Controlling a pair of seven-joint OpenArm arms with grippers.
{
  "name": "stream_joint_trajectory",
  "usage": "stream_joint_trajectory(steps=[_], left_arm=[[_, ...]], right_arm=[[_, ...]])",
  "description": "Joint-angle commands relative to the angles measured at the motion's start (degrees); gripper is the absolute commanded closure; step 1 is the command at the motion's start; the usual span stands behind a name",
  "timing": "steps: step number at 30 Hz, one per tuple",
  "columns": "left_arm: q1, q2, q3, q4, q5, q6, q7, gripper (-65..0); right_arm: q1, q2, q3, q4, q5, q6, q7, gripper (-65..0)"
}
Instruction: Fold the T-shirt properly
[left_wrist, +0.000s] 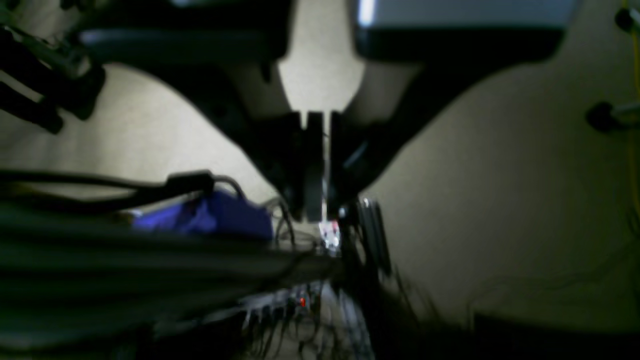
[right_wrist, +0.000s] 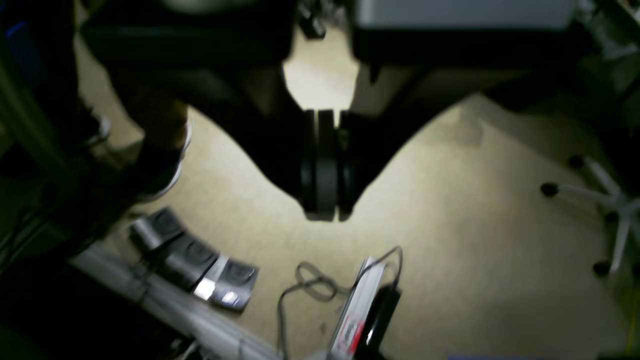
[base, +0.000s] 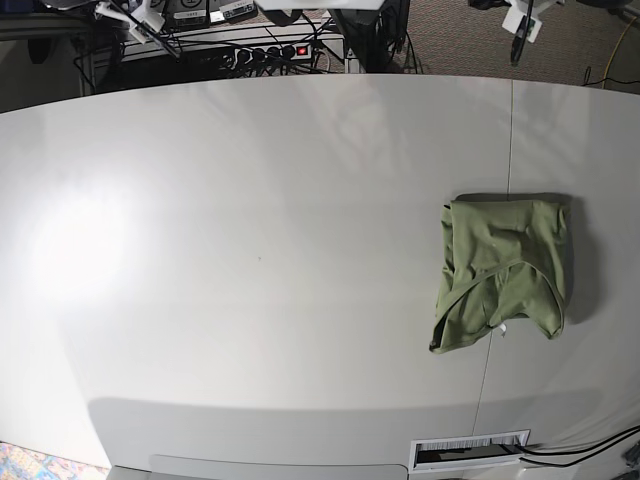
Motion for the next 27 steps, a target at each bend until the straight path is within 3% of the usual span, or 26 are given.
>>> stream_joint_trajectory(steps=[1, 4, 10, 15, 20, 27], left_arm=[[1.36, -0.28, -0.17, -0.39, -0.57, -1.29, -0.52, 0.0], [1.40, -0.28, -0.15, -5.66, -1.55, -3.08, -2.99, 0.0], [-4.02, -0.13, -0.15, -19.23, -2.49, -3.34, -7.08, 0.0], [-12.04, 1.36, -0.04, -30.10, -2.43, -8.24, -7.50, 0.0], [-18.12, 1.44, 4.09, -39.93, 2.93, -7.80, -12.24, 0.0], [-24.94, 1.44, 11.43, -51.69, 10.86, -3.08, -21.92, 0.0]], right_arm=[[-1.51, 0.59, 0.46, 0.50, 0.44, 0.10, 0.70, 0.0], [-2.62, 0.42, 0.42, -1.36, -0.66, 0.10, 2.89, 0.0], [0.22, 0.07, -0.15, -12.46, -6.32, 0.10, 16.46, 0.0], [9.11, -1.95, -6.01, -23.50, -12.02, 0.10, 17.42, 0.0], [19.63, -4.39, -13.99, -35.80, -18.43, 0.10, 21.46, 0.0], [32.92, -9.31, -17.97, -56.85, -24.52, 0.10, 31.30, 0.0]])
